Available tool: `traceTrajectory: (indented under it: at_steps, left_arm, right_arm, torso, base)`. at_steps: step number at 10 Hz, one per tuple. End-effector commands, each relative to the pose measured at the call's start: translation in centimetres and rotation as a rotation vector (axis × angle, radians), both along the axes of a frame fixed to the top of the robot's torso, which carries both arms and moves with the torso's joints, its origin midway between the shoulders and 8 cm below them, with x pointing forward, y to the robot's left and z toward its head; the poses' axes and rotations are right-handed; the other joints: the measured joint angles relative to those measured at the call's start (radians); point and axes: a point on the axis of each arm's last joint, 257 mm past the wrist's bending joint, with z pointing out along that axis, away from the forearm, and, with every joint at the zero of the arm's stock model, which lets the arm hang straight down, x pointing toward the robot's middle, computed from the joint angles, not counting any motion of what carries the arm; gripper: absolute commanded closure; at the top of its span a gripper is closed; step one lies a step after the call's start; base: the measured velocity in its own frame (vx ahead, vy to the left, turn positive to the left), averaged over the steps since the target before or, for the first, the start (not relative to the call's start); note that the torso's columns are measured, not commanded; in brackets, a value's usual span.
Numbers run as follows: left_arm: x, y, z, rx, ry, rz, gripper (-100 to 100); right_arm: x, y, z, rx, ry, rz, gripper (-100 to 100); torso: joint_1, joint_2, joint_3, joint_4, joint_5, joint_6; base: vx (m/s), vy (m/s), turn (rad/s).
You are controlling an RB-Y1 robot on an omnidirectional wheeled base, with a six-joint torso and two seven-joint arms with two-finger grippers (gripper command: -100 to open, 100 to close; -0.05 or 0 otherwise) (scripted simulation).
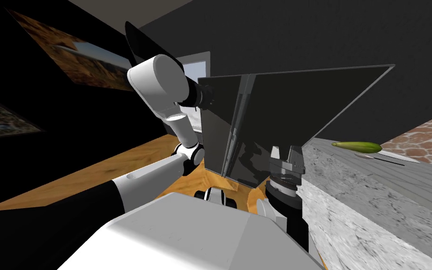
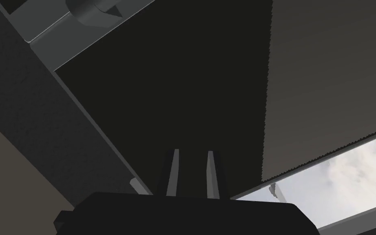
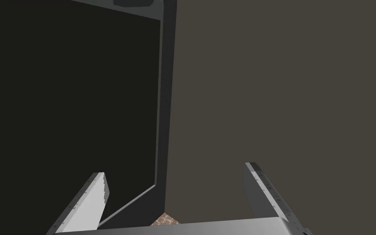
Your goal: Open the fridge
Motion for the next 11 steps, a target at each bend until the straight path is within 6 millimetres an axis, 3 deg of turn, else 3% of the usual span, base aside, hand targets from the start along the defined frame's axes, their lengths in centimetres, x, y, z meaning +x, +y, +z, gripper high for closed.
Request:
traceTrajectory:
  at_steps: [1,5,11]
  left_arm:
    - [0.7,2.6,1.5,0.013,-0.039,0.065,-100]
    - [2.0,5.6,2.0,0.030,-0.040,0.150,-100]
    - [2.8,5.2,1.6,0.025,-0.003,0.179,-100]
  right_arm:
    - [0.0,0.0,0.0,0.000,0.000,0.000,0]
    - [0.0,0.0,0.0,0.000,0.000,0.000,0]
    - [0.0,0.0,0.0,0.000,0.000,0.000,0]
  torso:
    - [0.001,0.000,0.000,0.000,0.000,0.000]
    - [0.009,0.003,0.002,0.001,0.003,0.000]
    - [0.009,0.003,0.002,0.001,0.003,0.000]
  base:
    - [0.011,-0.049,0.011]
    - [0.035,-0.096,0.030]
    - [0.050,-0.202,0.051]
